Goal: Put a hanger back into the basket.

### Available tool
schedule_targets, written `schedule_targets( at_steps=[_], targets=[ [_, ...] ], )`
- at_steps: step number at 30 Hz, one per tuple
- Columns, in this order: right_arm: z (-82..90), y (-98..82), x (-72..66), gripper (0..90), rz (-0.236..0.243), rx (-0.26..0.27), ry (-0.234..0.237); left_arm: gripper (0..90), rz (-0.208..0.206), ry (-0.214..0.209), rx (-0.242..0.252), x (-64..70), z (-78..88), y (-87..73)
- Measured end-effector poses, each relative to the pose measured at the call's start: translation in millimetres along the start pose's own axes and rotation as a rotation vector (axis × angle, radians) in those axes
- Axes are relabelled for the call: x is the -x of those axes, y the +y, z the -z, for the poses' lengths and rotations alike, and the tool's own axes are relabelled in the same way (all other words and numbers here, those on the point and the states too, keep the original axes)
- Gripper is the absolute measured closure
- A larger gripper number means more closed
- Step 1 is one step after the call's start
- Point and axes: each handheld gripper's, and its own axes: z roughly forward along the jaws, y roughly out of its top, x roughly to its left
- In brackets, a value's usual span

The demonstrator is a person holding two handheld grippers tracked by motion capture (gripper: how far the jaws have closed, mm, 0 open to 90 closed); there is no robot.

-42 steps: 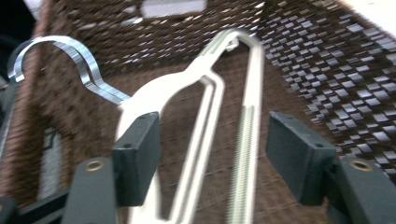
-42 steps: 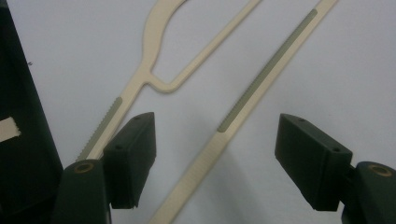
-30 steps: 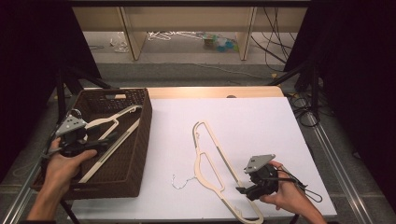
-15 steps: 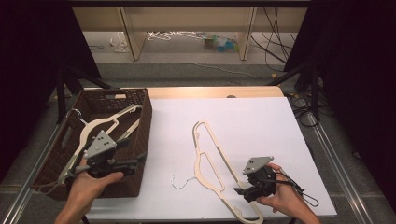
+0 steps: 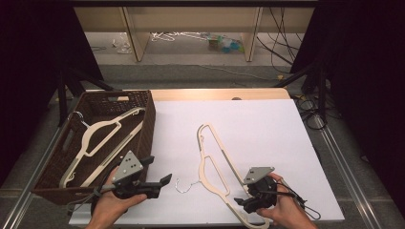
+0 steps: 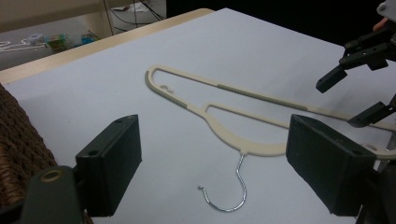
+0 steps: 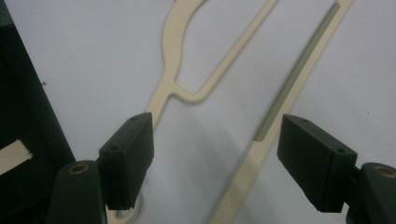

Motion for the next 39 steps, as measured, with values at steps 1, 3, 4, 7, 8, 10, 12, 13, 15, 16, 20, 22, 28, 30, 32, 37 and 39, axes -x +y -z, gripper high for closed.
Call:
schedule_targets(
  at_steps=[1,3,4,7,8,10,12,13,15,16,20,22,28,30,32,37,39],
  targets=[
    [-0.6,-0.1,0.7,27.5,0.008,0.009,-0.005,17.4,0.003,0.003,0.009,1.1,-1.1,-3.1],
    [0.7,0.5,-1.6,27.0,-0.021,-0.010,0.009,17.4,-0.001,0.016,0.010,1.5,-2.2,-6.4],
    [0.0,0.6,-1.3,26.9,-0.012,-0.004,0.008,17.4,-0.004,0.023,0.006,1.4,-2.7,-8.4],
    [-2.5,-0.2,-2.8,22.3,0.020,0.007,0.009,17.2,0.003,0.024,0.013,2.3,-4.0,-12.8],
    [-2.8,0.3,-4.2,22.5,0.013,0.001,0.016,17.1,0.003,0.019,0.015,2.7,-4.3,-13.8],
    [-4.1,1.2,-6.4,21.5,0.013,0.002,0.017,17.1,-0.018,0.026,0.010,4.2,-4.3,-16.1],
    [-4.3,2.0,-7.4,20.8,0.025,0.000,0.023,17.1,-0.025,0.025,0.003,5.8,-5.1,-18.7],
    [-4.6,2.4,-9.4,20.2,0.017,-0.006,0.023,17.1,-0.018,0.023,-0.001,7.0,-6.4,-20.4],
    [-5.3,3.0,-11.5,19.3,0.019,-0.015,0.029,17.1,-0.019,0.022,-0.007,7.7,-7.9,-22.0],
    [-6.8,2.6,-13.0,19.1,0.021,-0.010,0.023,17.1,-0.026,0.023,-0.011,7.8,-8.4,-22.2],
    [-9.5,3.4,-16.0,19.6,0.033,-0.023,0.041,17.2,-0.040,0.022,-0.011,8.7,-10.2,-23.0],
    [-11.7,4.2,-17.8,19.9,0.036,-0.028,0.022,17.2,-0.043,0.020,-0.013,8.9,-10.6,-23.9],
    [-17.6,7.7,-24.8,23.8,0.067,-0.061,0.025,17.2,-0.045,0.016,-0.015,10.5,-9.4,-25.7],
    [-20.9,8.2,-26.4,25.2,0.084,-0.064,0.023,17.2,-0.046,0.008,-0.014,10.5,-10.2,-26.1],
    [-24.0,8.8,-27.0,27.9,0.099,-0.078,0.028,17.3,-0.045,0.011,-0.017,11.2,-10.8,-26.6],
    [-28.8,7.4,-23.4,36.1,0.068,-0.130,0.033,17.4,-0.043,0.000,-0.023,11.1,-12.4,-27.8],
    [-29.4,6.6,-22.0,39.1,0.065,-0.126,0.047,17.6,-0.051,0.006,-0.028,10.7,-12.6,-27.9]
  ],
)
